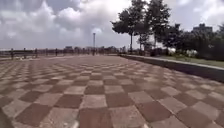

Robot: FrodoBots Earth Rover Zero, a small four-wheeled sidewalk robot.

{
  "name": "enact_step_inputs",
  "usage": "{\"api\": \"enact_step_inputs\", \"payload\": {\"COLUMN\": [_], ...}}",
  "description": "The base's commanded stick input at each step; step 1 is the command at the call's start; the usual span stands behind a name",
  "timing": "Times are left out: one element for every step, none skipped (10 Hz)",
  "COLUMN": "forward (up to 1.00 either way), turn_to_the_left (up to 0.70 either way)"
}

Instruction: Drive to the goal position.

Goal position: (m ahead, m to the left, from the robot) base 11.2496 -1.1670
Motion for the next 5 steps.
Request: {"api": "enact_step_inputs", "payload": {"forward": [0.7, 0.7, 0.7, 0.7, 0.7], "turn_to_the_left": [0.0, 0.0, 0.0, 0.0, 0.0]}}
